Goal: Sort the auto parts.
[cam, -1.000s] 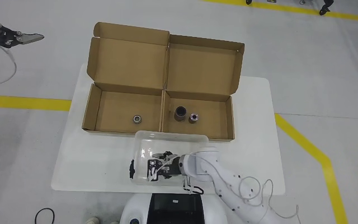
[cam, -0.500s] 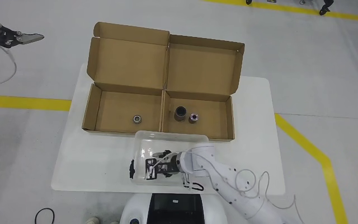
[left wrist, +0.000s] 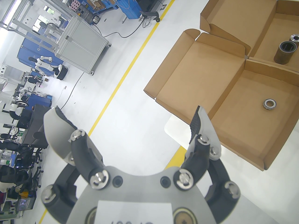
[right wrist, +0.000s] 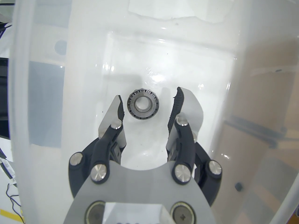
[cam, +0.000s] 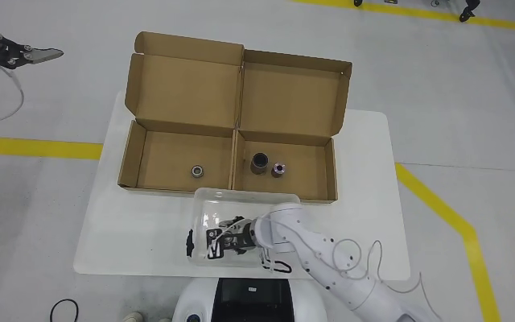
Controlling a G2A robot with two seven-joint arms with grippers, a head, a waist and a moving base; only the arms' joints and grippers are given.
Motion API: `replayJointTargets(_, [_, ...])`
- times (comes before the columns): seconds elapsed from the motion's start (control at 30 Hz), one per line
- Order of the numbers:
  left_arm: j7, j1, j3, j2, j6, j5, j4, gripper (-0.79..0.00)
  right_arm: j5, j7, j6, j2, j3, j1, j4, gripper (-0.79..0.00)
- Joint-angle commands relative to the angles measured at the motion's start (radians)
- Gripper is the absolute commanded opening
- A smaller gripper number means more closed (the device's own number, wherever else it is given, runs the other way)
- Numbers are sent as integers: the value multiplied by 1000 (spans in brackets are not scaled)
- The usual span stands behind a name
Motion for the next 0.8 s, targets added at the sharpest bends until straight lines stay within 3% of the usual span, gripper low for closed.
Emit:
replayJointTargets(0.0, [0,0,0,0,0,0,0,0,-6,4,7,-1,-6,6,4,-419])
replayJointTargets(0.53, [0,0,0,0,0,0,0,0,-70,-21,164,-1,-3,9,-9,-397])
replayJointTargets(0.77, [0,0,0,0,0,0,0,0,-74,-71,113,12,6,-9,-37,-382])
